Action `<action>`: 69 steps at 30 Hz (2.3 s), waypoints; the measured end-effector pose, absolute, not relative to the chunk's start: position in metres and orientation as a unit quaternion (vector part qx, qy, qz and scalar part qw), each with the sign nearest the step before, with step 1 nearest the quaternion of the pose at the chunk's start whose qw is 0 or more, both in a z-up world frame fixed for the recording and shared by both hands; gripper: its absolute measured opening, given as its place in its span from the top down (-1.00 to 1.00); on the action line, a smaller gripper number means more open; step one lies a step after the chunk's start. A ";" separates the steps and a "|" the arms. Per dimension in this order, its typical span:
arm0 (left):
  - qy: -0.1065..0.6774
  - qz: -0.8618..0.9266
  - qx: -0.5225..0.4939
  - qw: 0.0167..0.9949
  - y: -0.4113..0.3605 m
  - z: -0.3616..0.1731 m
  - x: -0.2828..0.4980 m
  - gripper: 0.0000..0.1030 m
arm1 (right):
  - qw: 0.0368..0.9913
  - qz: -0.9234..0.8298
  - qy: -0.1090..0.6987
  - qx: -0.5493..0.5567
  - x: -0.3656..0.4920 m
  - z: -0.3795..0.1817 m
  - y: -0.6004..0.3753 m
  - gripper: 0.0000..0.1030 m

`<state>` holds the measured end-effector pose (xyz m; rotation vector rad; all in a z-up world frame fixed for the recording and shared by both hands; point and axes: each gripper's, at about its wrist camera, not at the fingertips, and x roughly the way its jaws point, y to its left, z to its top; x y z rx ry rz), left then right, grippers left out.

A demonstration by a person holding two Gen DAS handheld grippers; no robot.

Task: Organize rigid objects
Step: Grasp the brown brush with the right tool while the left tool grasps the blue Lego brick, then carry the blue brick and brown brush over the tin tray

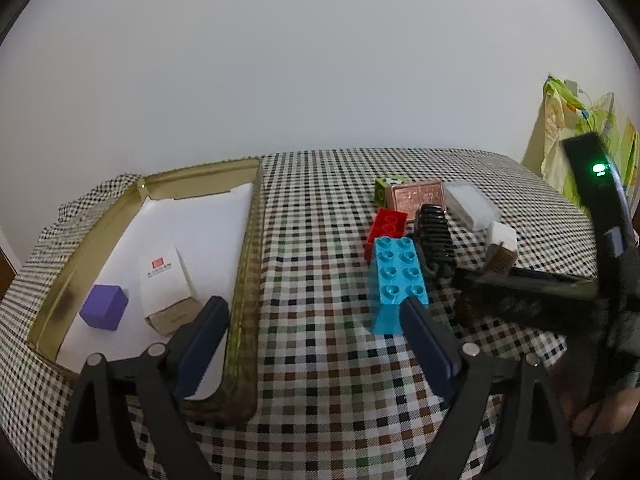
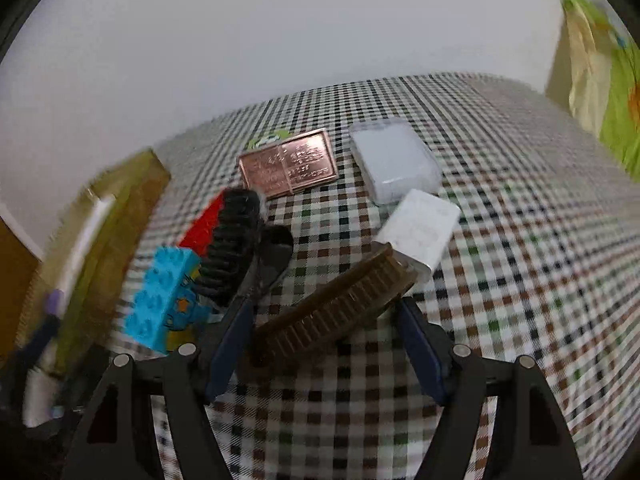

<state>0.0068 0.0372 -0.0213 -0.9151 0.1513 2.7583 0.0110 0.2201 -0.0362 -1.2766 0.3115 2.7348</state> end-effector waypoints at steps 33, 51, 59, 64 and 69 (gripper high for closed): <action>0.033 0.887 -0.427 0.174 0.086 -0.052 -0.049 0.10 | -0.048 0.906 0.165 -0.387 0.041 -0.048 0.290 0.46; 0.024 0.902 -0.370 0.223 0.075 -0.034 -0.017 0.41 | -0.021 0.920 0.155 -0.358 0.049 -0.041 0.287 0.46; 0.012 0.905 -0.361 0.227 0.068 -0.028 -0.015 0.41 | 0.000 0.940 0.119 -0.321 0.057 -0.029 0.273 0.46; 0.007 0.904 -0.359 0.231 0.056 -0.027 -0.012 0.41 | 0.008 0.937 0.120 -0.328 0.055 -0.026 0.272 0.46; 0.009 0.905 -0.356 0.232 0.049 -0.027 -0.010 0.41 | 0.009 0.931 0.115 -0.345 0.060 -0.031 0.273 0.44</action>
